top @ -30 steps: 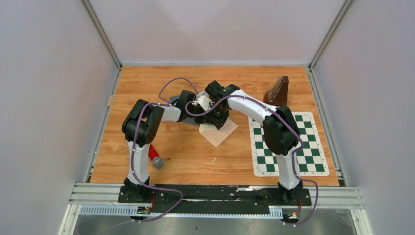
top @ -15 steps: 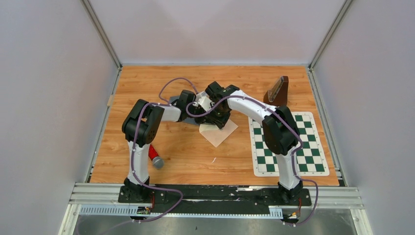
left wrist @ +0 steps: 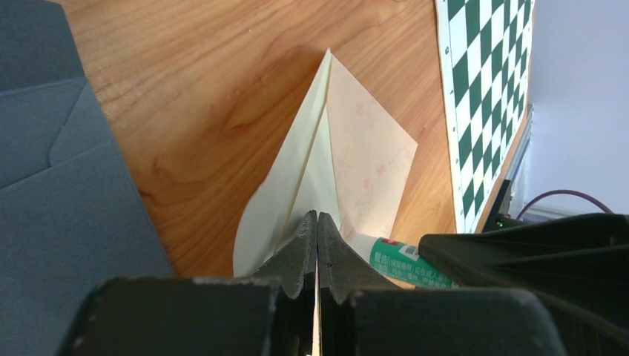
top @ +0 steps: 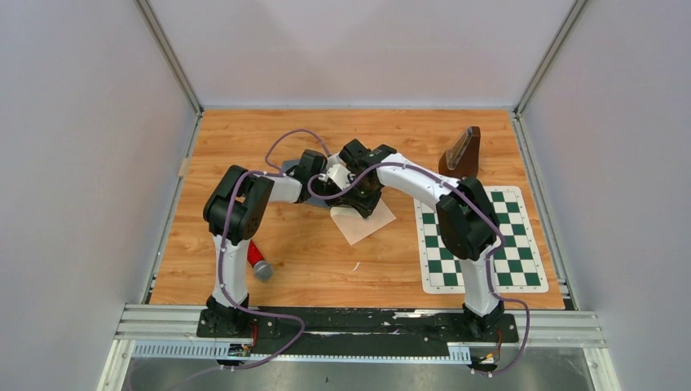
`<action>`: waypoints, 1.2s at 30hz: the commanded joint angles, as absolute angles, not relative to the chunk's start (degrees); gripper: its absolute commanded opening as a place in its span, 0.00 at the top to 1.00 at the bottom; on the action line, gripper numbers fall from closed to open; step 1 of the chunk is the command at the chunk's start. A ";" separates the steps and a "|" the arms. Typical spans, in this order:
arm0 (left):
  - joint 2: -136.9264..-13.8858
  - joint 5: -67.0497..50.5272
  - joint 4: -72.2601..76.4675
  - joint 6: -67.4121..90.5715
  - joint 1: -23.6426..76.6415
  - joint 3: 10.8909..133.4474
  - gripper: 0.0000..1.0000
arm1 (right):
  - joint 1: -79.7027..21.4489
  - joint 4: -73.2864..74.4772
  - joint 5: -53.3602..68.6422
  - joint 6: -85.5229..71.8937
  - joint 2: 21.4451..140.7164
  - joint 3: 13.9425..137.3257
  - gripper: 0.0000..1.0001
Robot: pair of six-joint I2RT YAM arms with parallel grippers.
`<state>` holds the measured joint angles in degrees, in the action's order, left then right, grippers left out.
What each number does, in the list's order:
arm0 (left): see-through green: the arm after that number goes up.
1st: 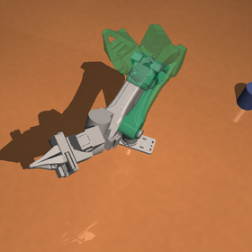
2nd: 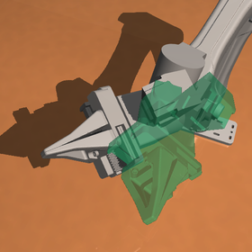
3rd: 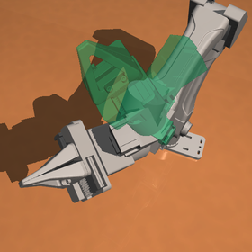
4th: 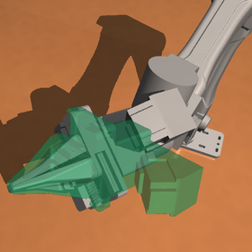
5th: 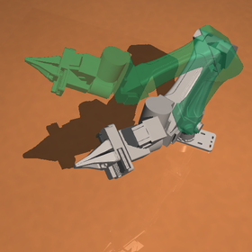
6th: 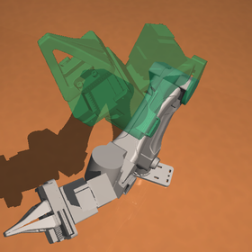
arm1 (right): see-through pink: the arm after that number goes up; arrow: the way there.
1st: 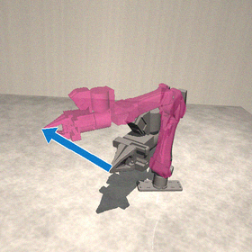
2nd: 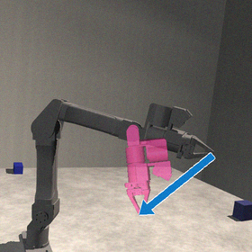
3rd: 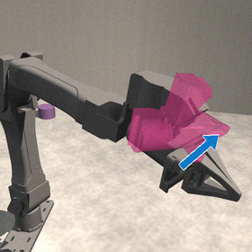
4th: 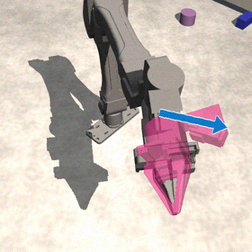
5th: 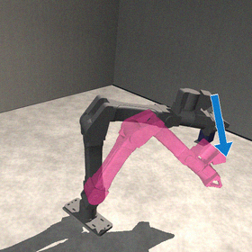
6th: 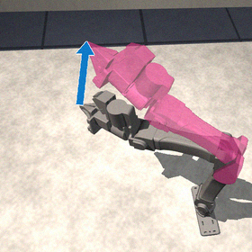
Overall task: Place the letter into the envelope and seal it
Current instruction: Paint the envelope at the center of the board.
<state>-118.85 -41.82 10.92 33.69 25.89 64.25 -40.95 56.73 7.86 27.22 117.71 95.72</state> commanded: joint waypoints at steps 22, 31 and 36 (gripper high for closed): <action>-121.14 -37.96 9.00 31.30 26.19 64.52 1.00 | -42.51 57.80 3.97 24.62 117.13 93.27 1.00; -121.37 -38.79 9.63 31.48 26.19 64.34 1.00 | -41.52 55.75 0.07 24.61 118.71 94.85 1.00; -121.56 -38.95 9.59 31.53 26.19 64.50 1.00 | -40.58 55.35 -2.59 24.87 119.52 96.06 1.00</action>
